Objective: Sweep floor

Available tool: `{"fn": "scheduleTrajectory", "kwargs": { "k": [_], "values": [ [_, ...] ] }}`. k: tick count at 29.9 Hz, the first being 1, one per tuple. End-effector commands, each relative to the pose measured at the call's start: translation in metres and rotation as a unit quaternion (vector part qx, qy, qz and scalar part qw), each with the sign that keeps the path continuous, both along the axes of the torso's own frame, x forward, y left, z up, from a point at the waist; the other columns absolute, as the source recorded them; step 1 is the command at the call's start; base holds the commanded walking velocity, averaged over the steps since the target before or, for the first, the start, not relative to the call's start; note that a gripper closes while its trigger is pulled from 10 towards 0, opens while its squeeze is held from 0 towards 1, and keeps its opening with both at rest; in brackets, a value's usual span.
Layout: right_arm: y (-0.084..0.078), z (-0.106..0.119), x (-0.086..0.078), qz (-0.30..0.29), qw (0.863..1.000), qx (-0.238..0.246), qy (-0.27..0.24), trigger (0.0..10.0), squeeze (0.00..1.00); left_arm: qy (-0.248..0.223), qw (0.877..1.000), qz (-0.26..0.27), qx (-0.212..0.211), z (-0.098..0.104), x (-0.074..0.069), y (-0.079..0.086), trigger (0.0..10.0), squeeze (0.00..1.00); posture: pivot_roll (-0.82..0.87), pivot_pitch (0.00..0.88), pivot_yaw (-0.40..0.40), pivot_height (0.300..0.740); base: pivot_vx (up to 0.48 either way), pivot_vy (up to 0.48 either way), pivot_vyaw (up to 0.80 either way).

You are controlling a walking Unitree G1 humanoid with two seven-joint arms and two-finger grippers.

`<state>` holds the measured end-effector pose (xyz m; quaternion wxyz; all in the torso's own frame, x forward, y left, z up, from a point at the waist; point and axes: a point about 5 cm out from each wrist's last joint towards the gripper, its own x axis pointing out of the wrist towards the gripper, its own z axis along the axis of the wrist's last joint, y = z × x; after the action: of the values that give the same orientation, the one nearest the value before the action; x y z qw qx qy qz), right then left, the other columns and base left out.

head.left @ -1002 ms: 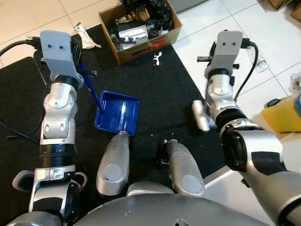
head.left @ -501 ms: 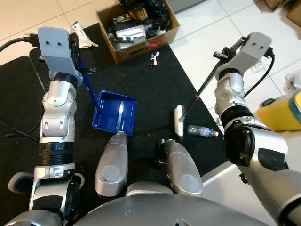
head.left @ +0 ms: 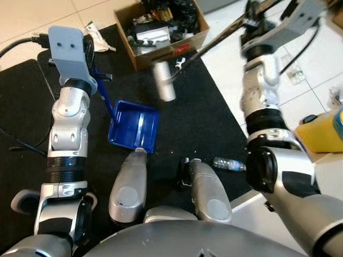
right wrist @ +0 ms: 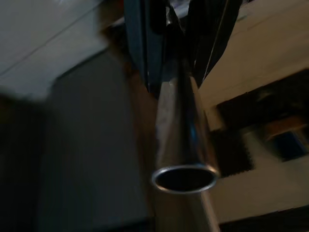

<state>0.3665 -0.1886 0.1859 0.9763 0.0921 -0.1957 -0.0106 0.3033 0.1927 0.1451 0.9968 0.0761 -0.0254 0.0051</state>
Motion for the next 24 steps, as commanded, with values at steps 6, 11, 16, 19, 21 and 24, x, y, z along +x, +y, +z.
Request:
{"fn": "scheduleTrajectory", "kwargs": {
  "k": [6,11,16,19,21,24],
  "values": [
    [0.023,-0.011,-0.008,0.019,0.998,-0.058,0.011,10.0,0.00,-0.015,0.997,-0.004,-0.080,0.016,0.003,0.005,10.0,0.00,0.31,0.073,-0.058,0.740,0.000,0.000,0.00],
    [0.025,-0.027,-0.008,0.005,0.995,-0.084,0.058,10.0,0.00,-0.020,0.996,-0.006,-0.088,0.019,0.003,0.007,10.0,0.00,0.31,0.048,-0.066,0.740,0.000,0.000,0.00],
    [0.024,-0.041,-0.008,-0.017,0.991,-0.096,0.094,10.0,0.00,-0.029,0.997,0.004,-0.077,0.020,0.004,0.009,10.0,0.00,0.31,0.038,-0.068,0.740,0.000,0.000,0.00],
    [0.025,-0.043,-0.009,-0.021,0.991,-0.093,0.097,10.0,0.00,-0.038,0.997,0.022,-0.069,0.021,0.007,0.011,10.0,0.00,0.30,0.026,-0.070,0.740,0.000,0.000,0.00],
    [0.027,-0.042,-0.010,-0.018,0.991,-0.089,0.094,10.0,0.00,-0.039,0.996,0.028,-0.070,0.021,0.009,0.012,10.0,0.00,0.30,0.023,-0.070,0.740,0.000,0.000,0.00],
    [0.026,-0.043,-0.010,-0.020,0.991,-0.093,0.098,10.0,0.00,-0.034,0.997,0.028,-0.069,0.020,0.011,0.010,10.0,0.00,0.29,0.017,-0.071,0.740,0.000,0.000,0.00]
  ]
}}
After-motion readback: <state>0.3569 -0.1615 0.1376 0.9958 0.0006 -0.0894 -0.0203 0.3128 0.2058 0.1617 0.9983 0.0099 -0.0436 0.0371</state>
